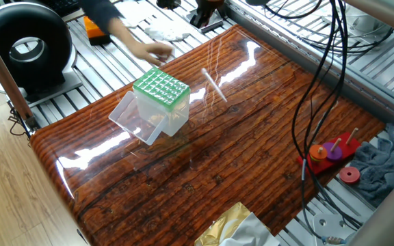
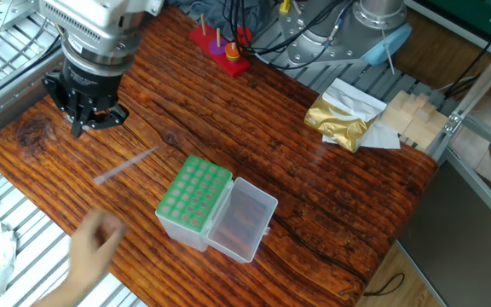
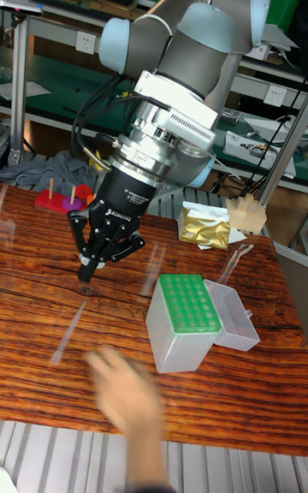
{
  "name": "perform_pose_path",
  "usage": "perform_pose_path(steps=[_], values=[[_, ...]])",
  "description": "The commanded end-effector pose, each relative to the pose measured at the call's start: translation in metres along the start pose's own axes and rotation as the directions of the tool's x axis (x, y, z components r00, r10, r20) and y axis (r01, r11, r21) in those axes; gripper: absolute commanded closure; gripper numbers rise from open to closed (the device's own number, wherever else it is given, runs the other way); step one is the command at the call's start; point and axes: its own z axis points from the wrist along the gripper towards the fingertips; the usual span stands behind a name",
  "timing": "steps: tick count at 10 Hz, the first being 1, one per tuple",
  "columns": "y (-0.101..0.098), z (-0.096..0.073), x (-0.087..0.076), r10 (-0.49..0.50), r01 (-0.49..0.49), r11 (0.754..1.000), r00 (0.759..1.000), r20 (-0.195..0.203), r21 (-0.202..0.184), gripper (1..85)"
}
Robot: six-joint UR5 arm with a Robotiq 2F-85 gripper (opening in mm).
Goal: Insert a large pipette tip into the holder for large pipette tips
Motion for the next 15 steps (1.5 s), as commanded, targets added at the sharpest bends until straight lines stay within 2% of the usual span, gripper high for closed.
perform_pose_path(steps=[1, 2, 3, 4, 5, 6, 7, 8, 9, 10, 11, 12, 13, 14, 15], values=[[0.001, 0.005, -0.005, -0.022, 0.023, 1.0, 1.0, 0.015, -0.009, 84.7], [0.001, 0.007, -0.004, -0.033, 0.033, 0.999, 0.999, 0.009, -0.01, 84.7], [0.001, 0.007, 0.011, -0.048, 0.047, 0.999, 0.998, -0.043, -0.017, 84.7], [0.012, 0.009, 0.023, -0.027, 0.022, 0.998, 0.996, -0.087, -0.06, 84.7], [0.027, 0.01, 0.022, 0.003, -0.013, 0.993, 0.996, -0.089, -0.115, 84.7], [0.033, 0.008, 0.029, 0.016, -0.032, 0.989, 0.994, -0.11, -0.145, 84.7], [0.029, 0.011, 0.031, 0.074, -0.09, 0.988, 0.989, -0.124, -0.125, 84.7], [0.014, 0.015, 0.032, 0.083, -0.092, 0.993, 0.989, -0.126, -0.069, 84.7], [0.007, 0.017, 0.035, 0.097, -0.104, 0.993, 0.987, -0.127, -0.052, 84.7], [0.011, 0.018, 0.042, 0.113, -0.125, 0.988, 0.984, -0.135, -0.085, 84.7], [0.027, 0.019, 0.051, 0.178, -0.203, 0.965, 0.971, -0.157, -0.163, 84.7], [0.041, 0.018, 0.059, 0.228, -0.269, 0.939, 0.954, -0.195, -0.217, 84.7], [0.061, 0.012, 0.065, 0.29, -0.356, 0.895, 0.923, -0.254, -0.27, 84.7], [0.074, 0.007, 0.065, 0.343, -0.427, 0.854, 0.892, -0.296, -0.298, 84.7], [0.087, 0.002, 0.07, 0.395, -0.507, 0.808, 0.844, -0.362, -0.301, 84.7]])
